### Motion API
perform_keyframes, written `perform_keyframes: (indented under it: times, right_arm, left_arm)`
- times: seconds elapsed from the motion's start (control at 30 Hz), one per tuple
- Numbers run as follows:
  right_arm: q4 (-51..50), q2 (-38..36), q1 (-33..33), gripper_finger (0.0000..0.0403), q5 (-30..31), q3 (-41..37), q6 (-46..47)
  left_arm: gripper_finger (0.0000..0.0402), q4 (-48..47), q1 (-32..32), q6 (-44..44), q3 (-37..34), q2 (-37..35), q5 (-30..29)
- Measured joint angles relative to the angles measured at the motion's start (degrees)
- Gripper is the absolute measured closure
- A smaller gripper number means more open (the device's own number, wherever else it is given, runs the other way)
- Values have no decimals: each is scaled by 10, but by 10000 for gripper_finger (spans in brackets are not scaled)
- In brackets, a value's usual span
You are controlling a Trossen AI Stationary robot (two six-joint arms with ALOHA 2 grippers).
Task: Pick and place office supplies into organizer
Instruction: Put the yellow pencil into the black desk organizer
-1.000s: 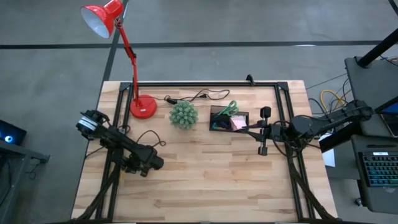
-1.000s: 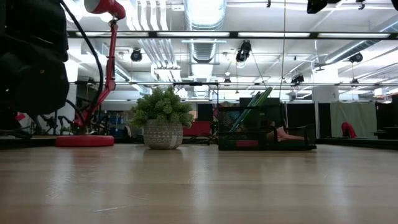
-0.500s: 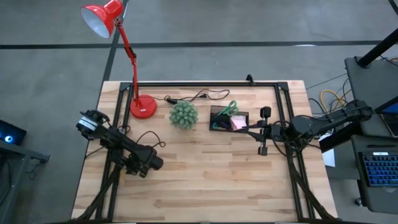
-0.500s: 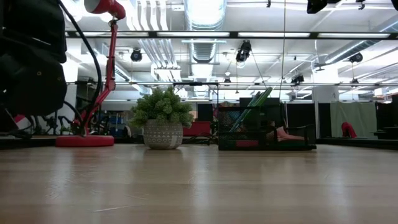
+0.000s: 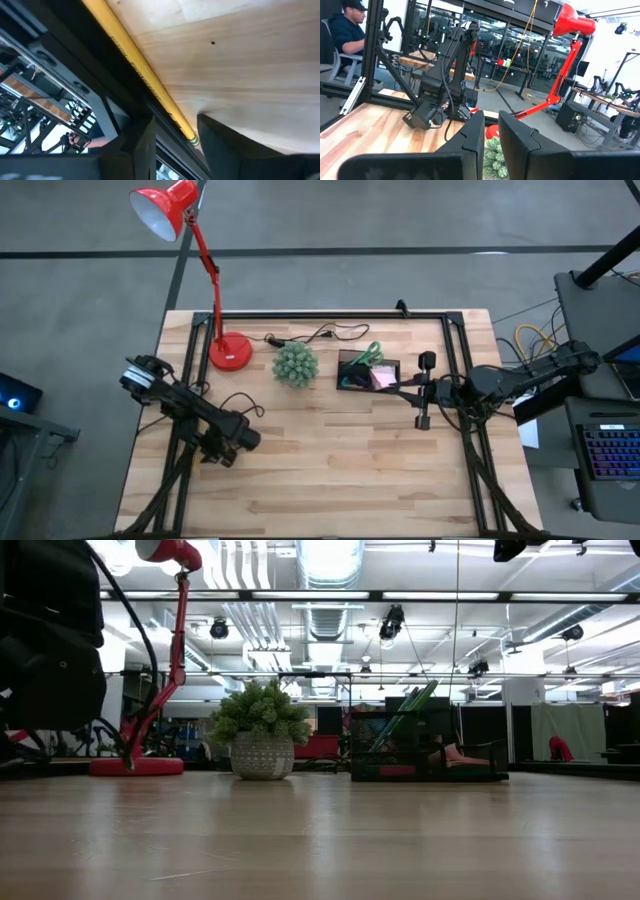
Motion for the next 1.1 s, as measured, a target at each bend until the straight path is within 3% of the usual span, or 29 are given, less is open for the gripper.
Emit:
perform_keyframes:
  times: [0.53, 1.1]
  right_arm:
    - [0, 0, 0, 355, 0, 0, 0]
    - [0, 0, 0, 355, 0, 0, 0]
  left_arm:
    - [364, 136, 0, 3, -85, -3, 93]
    - [374, 213, -2, -25, -82, -57, 121]
